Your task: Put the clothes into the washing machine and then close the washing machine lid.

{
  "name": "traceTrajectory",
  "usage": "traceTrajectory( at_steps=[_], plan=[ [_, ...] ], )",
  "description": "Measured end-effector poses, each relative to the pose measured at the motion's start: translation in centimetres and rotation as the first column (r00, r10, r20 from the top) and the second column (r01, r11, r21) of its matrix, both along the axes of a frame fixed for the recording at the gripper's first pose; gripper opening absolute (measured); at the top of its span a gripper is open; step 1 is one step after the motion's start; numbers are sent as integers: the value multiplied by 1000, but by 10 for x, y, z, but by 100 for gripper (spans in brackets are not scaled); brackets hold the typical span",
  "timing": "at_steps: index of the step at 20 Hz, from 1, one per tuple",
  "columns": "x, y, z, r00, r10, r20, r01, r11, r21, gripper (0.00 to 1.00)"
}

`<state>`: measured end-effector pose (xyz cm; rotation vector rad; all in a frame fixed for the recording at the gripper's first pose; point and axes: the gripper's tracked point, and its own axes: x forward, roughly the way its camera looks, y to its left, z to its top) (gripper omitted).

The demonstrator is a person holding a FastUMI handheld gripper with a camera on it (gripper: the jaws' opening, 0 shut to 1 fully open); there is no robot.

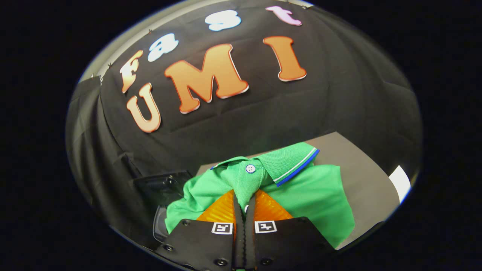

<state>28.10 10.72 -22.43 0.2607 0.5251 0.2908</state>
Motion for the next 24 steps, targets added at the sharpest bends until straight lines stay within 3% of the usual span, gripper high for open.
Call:
traceTrajectory(
  at_steps=[5,9,12,19,24],
  plan=[
    [-8,-5,51,983,-40,182,34,999,33,8],
    [-23,-3,86,965,-2,264,-4,1000,22,8],
    [-59,8,132,946,27,323,-40,999,33,8],
    [-101,70,179,907,111,406,-145,988,53,8],
    [-130,140,206,886,94,455,-133,990,54,7]
  ],
)
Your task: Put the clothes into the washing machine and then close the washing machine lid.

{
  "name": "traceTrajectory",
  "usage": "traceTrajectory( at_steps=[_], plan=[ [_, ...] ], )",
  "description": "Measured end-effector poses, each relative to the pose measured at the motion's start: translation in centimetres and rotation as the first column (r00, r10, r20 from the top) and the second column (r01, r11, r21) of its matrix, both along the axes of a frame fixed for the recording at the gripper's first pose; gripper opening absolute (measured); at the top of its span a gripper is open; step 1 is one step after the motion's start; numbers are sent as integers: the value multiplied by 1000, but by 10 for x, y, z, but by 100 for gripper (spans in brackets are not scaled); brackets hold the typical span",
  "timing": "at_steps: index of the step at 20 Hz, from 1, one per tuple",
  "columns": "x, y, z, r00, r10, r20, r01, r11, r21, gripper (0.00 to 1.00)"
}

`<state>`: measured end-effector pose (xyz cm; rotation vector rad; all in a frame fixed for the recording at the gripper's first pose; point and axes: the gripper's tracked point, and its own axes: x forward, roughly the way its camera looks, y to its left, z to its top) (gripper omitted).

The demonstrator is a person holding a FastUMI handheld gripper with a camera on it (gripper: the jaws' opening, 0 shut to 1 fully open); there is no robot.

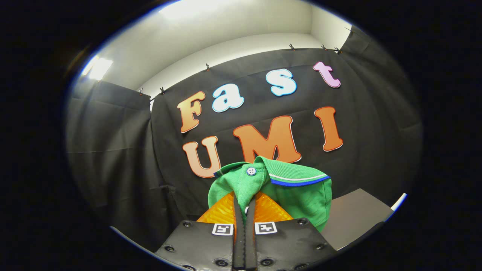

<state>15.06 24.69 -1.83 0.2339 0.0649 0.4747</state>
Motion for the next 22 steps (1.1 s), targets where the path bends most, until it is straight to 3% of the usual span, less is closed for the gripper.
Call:
traceTrajectory(
  at_steps=[9,16,22],
  plan=[
    [-23,148,-17,998,54,24,-54,999,1,8],
    [-9,227,-96,992,115,-54,-116,993,-13,7],
    [10,258,-169,992,79,-101,-88,992,-89,7]
  ],
)
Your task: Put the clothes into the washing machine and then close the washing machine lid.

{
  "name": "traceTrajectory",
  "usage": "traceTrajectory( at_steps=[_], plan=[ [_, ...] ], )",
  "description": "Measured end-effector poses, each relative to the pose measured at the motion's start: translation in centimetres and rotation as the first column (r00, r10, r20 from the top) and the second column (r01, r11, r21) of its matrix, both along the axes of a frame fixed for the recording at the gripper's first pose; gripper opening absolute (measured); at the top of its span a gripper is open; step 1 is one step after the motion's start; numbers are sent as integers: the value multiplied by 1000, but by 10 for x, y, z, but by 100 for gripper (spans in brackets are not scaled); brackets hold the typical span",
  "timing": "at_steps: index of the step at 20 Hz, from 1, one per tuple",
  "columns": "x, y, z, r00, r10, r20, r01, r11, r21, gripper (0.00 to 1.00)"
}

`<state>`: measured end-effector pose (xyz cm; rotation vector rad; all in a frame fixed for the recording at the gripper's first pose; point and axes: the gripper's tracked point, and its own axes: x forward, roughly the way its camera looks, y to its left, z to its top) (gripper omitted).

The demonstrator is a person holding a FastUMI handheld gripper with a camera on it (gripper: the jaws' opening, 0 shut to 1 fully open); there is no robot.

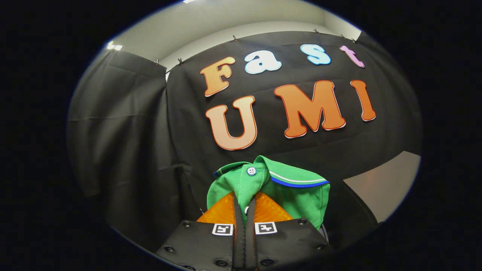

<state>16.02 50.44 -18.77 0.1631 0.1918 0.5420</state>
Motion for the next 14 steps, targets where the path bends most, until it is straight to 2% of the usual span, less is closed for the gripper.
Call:
traceTrajectory(
  at_steps=[6,10,14],
  plan=[
    [6,26,-117,984,8,-175,-25,995,-96,8],
    [16,33,-188,950,-12,-313,-30,991,-132,8],
    [23,36,-245,917,-52,-394,-21,984,-179,8]
  ],
)
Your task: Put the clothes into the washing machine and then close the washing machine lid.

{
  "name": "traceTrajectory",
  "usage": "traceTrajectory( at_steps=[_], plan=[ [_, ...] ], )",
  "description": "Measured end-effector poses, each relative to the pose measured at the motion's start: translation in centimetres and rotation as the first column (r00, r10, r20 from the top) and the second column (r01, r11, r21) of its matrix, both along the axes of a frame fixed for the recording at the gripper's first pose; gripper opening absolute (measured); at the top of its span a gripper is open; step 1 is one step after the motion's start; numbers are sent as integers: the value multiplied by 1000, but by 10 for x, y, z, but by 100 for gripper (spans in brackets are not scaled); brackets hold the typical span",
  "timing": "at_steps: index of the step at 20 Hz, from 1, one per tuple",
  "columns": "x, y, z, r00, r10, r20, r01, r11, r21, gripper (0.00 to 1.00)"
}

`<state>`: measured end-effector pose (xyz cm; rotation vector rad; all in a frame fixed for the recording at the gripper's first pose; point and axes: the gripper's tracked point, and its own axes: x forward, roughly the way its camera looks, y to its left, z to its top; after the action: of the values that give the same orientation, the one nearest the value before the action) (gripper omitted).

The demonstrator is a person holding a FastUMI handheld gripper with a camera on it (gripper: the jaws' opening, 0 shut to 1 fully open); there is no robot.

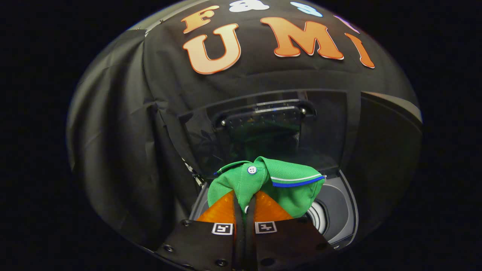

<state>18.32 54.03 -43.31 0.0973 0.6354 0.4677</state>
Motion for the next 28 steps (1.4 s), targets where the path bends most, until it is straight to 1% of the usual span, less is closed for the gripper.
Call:
traceTrajectory(
  at_steps=[5,7,10,14,15,21,22,24,28],
  plan=[
    [11,-7,-56,994,-15,-106,8,998,-66,8],
    [9,-6,-72,988,-24,-150,11,996,-85,8],
    [9,-3,-96,977,-16,-211,-6,994,-107,8],
    [-3,-3,-126,957,-28,-287,-9,992,-127,8],
    [-8,-6,-134,950,-36,-309,-8,990,-141,8],
    [-31,-21,-168,882,-92,-462,2,982,-191,8],
    [-34,-25,-171,875,-101,-474,8,981,-195,8],
    [-31,-26,-174,874,-108,-475,14,980,-197,8],
    [-29,-24,-173,875,-99,-474,-5,977,-213,8]
  ],
)
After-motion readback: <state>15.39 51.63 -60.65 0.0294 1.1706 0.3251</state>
